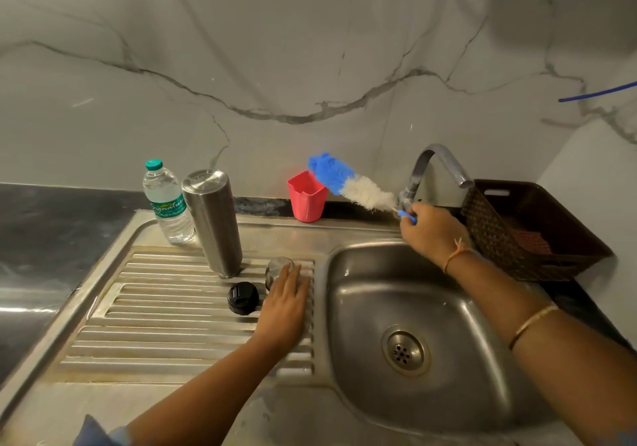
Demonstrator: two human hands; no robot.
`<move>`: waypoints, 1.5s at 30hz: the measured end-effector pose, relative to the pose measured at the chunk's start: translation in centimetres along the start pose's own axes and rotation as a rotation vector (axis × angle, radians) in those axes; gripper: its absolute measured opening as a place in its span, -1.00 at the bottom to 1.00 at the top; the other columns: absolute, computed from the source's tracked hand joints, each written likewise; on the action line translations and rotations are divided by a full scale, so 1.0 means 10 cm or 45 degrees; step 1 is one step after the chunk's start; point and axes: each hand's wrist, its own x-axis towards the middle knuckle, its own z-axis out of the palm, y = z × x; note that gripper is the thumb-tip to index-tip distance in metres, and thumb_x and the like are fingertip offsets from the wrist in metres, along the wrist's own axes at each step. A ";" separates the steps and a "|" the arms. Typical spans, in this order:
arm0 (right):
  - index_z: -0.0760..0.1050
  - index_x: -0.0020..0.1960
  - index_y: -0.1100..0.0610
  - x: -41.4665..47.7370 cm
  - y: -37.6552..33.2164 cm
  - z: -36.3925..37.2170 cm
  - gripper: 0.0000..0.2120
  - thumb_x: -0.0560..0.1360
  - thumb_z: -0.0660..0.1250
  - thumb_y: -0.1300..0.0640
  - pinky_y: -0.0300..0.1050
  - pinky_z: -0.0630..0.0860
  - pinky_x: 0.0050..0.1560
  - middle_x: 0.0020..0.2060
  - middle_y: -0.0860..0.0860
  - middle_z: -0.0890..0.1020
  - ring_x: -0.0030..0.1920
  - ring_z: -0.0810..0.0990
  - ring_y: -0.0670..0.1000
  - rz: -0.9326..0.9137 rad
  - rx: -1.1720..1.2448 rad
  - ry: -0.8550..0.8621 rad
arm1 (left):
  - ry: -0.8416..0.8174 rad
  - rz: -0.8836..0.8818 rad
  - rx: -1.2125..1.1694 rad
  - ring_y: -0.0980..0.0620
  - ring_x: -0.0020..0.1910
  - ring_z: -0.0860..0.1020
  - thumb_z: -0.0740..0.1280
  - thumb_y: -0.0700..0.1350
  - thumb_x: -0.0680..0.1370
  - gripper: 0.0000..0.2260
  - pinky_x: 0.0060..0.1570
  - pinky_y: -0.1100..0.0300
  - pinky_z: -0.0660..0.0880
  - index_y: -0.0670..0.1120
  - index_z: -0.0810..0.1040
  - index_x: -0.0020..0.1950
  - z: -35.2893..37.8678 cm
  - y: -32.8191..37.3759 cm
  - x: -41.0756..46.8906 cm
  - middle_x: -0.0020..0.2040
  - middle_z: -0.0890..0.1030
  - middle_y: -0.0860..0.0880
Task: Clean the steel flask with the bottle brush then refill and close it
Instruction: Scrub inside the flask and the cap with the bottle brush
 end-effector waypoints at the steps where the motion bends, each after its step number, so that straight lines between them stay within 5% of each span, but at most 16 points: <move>1: 0.41 -0.18 0.13 0.11 -0.05 -0.08 -0.81 0.57 0.15 0.08 -0.19 0.30 -0.37 -0.33 0.06 0.48 -0.32 0.44 0.04 -0.027 -0.091 -0.030 | -0.001 0.053 0.007 -0.22 0.17 0.56 0.66 -0.13 -0.01 -0.23 0.09 0.00 0.47 -0.22 0.60 0.19 0.02 -0.01 -0.03 0.18 0.60 -0.22; 5: 0.50 -0.06 0.16 0.44 -0.31 -0.37 -0.86 0.52 0.20 0.12 -0.12 0.46 -0.24 -0.28 0.07 0.54 -0.25 0.52 0.07 -0.104 -0.377 -0.229 | 0.046 0.205 -0.044 -0.06 0.03 0.65 0.62 -0.08 0.11 -0.46 -0.07 0.15 0.59 -0.11 0.67 0.06 0.00 -0.04 -0.11 0.06 0.66 -0.08; 8: 0.48 -0.08 0.14 0.59 -0.57 -0.55 -0.88 0.53 0.19 0.14 -0.09 0.40 -0.18 -0.27 0.05 0.52 -0.22 0.51 0.08 -0.241 -0.693 -0.187 | 0.097 0.290 -0.074 0.03 -0.12 0.66 0.45 -0.06 0.29 -0.70 -0.22 0.24 0.58 -0.07 0.68 0.00 0.00 -0.04 -0.14 -0.03 0.66 0.00; 15: 0.47 -0.19 0.09 0.94 -1.14 -0.66 -0.81 0.52 0.17 0.29 0.22 0.10 0.38 -0.40 0.00 0.42 -0.16 0.45 0.10 -0.436 -1.236 0.151 | -0.037 0.265 -0.131 0.14 -0.21 0.65 0.57 -0.03 0.16 -0.65 -0.34 0.36 0.51 0.01 0.68 -0.08 0.07 -0.07 -0.18 -0.04 0.67 0.07; 18: 0.47 -0.21 0.10 1.08 -1.33 -0.59 -0.82 0.53 0.19 0.26 0.36 -0.11 0.41 -0.29 0.04 0.51 0.01 0.52 0.13 -0.513 -1.358 0.217 | -0.040 0.185 -0.232 0.03 -0.13 0.66 0.36 -0.17 0.33 -0.66 -0.28 0.29 0.52 -0.06 0.63 0.10 0.11 -0.11 -0.16 0.13 0.62 0.02; 21: 0.56 -0.17 0.13 1.20 -1.46 -0.50 -0.80 0.54 0.19 0.23 0.41 -0.19 0.35 -0.34 0.05 0.52 0.06 0.54 0.14 -0.553 -1.448 0.266 | -0.014 0.227 -0.255 0.02 -0.04 0.66 0.44 -0.18 0.28 -0.54 -0.24 0.27 0.57 -0.05 0.59 0.18 0.21 -0.20 -0.18 0.19 0.61 0.00; 25: 0.63 -0.05 0.12 1.47 -1.54 -0.33 -0.78 0.54 0.20 0.22 0.45 -0.22 0.30 -0.25 0.01 0.59 0.09 0.51 0.14 -0.673 -1.499 0.270 | -0.041 0.315 -0.276 0.16 -0.10 0.66 0.64 -0.03 0.03 -0.39 -0.34 0.36 0.54 0.05 0.64 0.08 0.34 -0.25 -0.18 0.09 0.66 0.07; 27: 0.63 -0.01 0.12 1.59 -1.55 -0.25 -0.79 0.53 0.21 0.23 0.46 -0.24 0.28 -0.18 0.01 0.60 0.10 0.48 0.14 -0.736 -1.507 0.254 | -0.018 0.345 -0.304 0.18 -0.07 0.65 0.60 0.00 0.15 -0.49 -0.30 0.38 0.53 0.07 0.65 0.08 0.36 -0.26 -0.19 0.10 0.65 0.10; 29: 0.62 -0.01 0.13 1.68 -1.54 -0.15 -0.79 0.52 0.21 0.26 0.47 -0.22 0.28 -0.20 0.01 0.59 0.07 0.49 0.13 -0.773 -1.509 0.235 | 0.020 0.379 -0.269 0.20 -0.04 0.64 0.35 0.01 0.36 -0.72 -0.25 0.40 0.51 0.08 0.67 0.05 0.36 -0.29 -0.19 0.09 0.66 0.13; 32: 0.63 -0.03 0.12 1.79 -1.51 -0.04 -0.81 0.52 0.23 0.23 0.48 -0.14 0.31 -0.21 -0.01 0.60 0.10 0.51 0.12 -0.807 -1.480 0.240 | 0.058 0.343 -0.215 0.23 -0.02 0.63 0.11 0.06 0.43 -0.62 -0.20 0.43 0.49 0.09 0.69 0.00 0.32 -0.30 -0.18 0.07 0.66 0.16; 37: 0.62 0.02 0.11 1.95 -1.44 0.02 -0.82 0.54 0.24 0.20 0.50 -0.11 0.30 0.03 0.04 0.58 0.39 0.31 0.18 -0.873 -1.351 0.265 | 0.087 0.338 -0.268 0.21 0.02 0.62 0.12 0.08 0.47 -0.63 -0.12 0.42 0.49 0.07 0.69 0.02 0.33 -0.31 -0.19 0.09 0.66 0.13; 45: 0.49 0.14 0.23 2.00 -1.29 0.03 -0.77 0.52 0.21 0.37 0.56 -0.09 0.26 0.42 0.19 0.27 0.50 0.00 0.22 -1.010 -1.116 0.262 | 0.066 0.302 -0.337 0.22 0.04 0.61 0.12 0.10 0.48 -0.63 -0.10 0.43 0.48 0.08 0.69 0.03 0.28 -0.29 -0.20 0.11 0.65 0.14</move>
